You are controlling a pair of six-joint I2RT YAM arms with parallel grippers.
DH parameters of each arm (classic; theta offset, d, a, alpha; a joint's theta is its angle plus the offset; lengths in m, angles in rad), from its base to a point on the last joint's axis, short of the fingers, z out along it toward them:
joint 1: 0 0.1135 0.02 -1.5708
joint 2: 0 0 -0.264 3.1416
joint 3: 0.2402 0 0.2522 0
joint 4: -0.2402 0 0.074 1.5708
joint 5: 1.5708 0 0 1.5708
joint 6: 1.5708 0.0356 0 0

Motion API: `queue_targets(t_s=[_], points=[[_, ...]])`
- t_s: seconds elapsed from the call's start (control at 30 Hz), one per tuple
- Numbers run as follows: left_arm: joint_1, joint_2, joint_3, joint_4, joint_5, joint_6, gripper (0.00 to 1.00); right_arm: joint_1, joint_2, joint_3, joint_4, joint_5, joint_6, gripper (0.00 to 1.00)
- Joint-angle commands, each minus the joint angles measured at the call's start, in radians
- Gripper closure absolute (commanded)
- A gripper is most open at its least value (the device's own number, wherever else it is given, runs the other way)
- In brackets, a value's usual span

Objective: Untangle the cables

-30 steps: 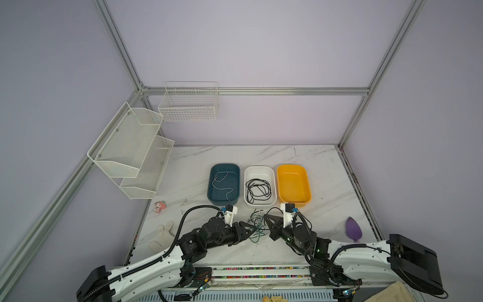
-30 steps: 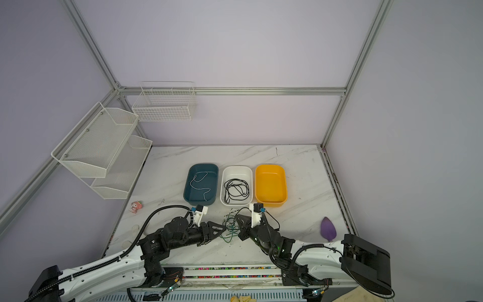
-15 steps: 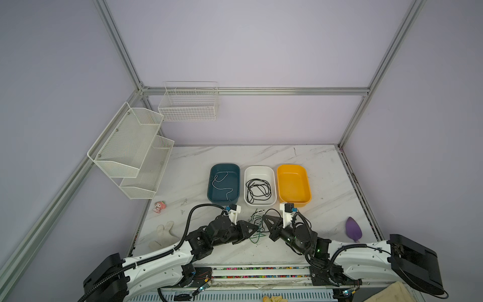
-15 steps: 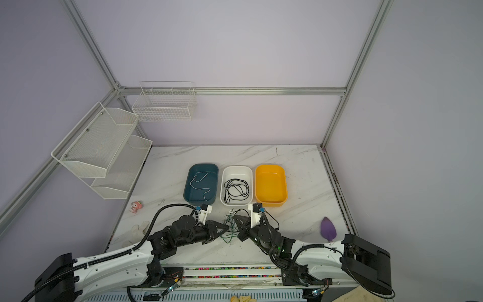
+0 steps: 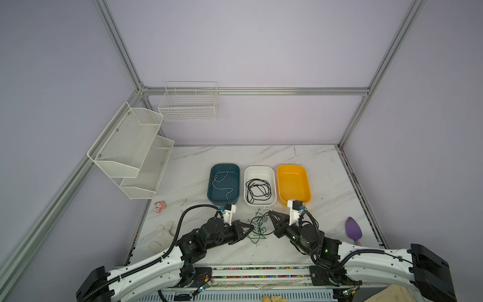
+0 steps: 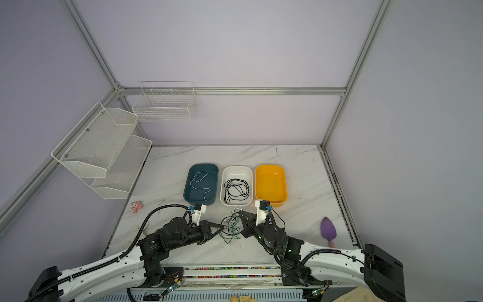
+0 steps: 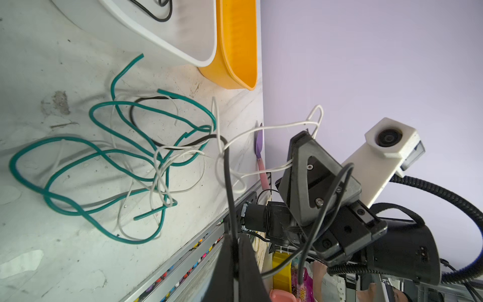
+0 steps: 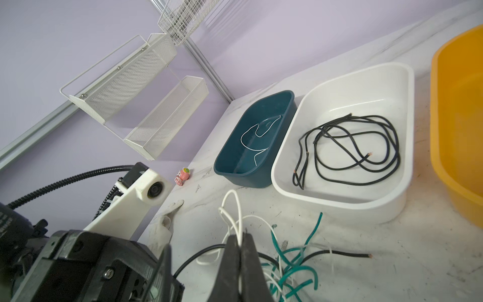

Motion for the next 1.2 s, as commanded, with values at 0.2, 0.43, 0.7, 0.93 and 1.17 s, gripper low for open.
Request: queue_targets(t_s=[0.2, 0.43, 0.7, 0.93, 1.17], points=[[0.013, -0.156, -0.119, -0.232, -0.039, 0.014, 1.0, 0.001, -0.133, 0.161, -0.305, 0.122, -0.044, 1.0], [0.057, -0.315, -0.122, -0.419, -0.056, 0.037, 1.0, 0.0, -0.201, 0.246, -0.473, 0.161, -0.054, 1.0], [0.114, -0.47, -0.008, -0.694, -0.081, 0.115, 1.0, -0.002, -0.31, 0.246, -0.597, 0.229, 0.0, 1.0], [0.124, -0.475, 0.176, -0.896, -0.172, 0.215, 1.0, -0.008, -0.33, 0.232, -0.72, 0.305, 0.099, 1.0], [0.126, -0.418, 0.399, -1.003, -0.256, 0.303, 1.0, -0.015, -0.342, 0.203, -0.771, 0.311, 0.165, 1.0]])
